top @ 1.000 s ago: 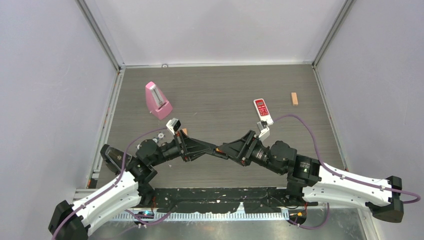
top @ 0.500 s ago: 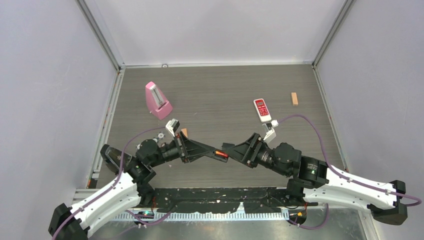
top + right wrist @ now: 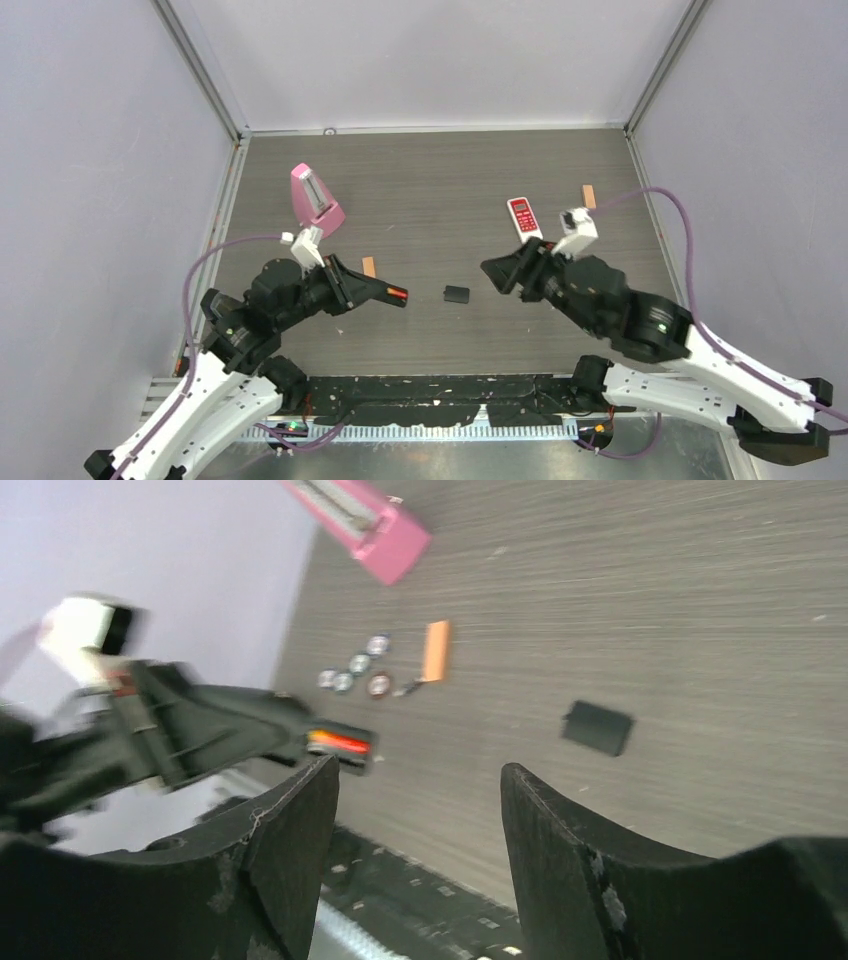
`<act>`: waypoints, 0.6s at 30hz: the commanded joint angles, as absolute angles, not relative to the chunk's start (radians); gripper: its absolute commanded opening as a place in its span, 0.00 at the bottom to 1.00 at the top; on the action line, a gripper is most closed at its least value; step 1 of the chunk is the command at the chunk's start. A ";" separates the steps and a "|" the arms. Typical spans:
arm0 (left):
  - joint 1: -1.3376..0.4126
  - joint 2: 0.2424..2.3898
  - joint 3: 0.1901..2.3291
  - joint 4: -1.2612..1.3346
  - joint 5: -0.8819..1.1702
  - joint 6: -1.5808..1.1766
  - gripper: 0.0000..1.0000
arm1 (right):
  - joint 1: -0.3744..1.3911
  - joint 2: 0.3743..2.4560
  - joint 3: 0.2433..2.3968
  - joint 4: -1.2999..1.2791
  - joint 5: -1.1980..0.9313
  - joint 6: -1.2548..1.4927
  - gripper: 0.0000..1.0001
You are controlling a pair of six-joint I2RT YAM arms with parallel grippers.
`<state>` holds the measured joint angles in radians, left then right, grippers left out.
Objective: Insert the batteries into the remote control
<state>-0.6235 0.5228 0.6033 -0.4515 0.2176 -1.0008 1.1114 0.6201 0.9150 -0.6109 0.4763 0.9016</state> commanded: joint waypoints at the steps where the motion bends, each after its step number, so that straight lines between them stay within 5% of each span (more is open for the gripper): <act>1: -0.620 0.530 0.820 -0.777 -0.116 -0.778 0.00 | 0.955 0.878 0.945 -0.576 0.262 0.674 0.64; 6: -0.618 0.516 0.972 -0.944 -0.374 -0.703 0.00 | 0.927 1.150 1.001 -0.447 0.132 0.647 0.53; 18: -0.619 0.433 1.105 -1.040 -0.514 -0.647 0.00 | 1.172 1.828 1.476 -0.502 0.401 0.958 0.59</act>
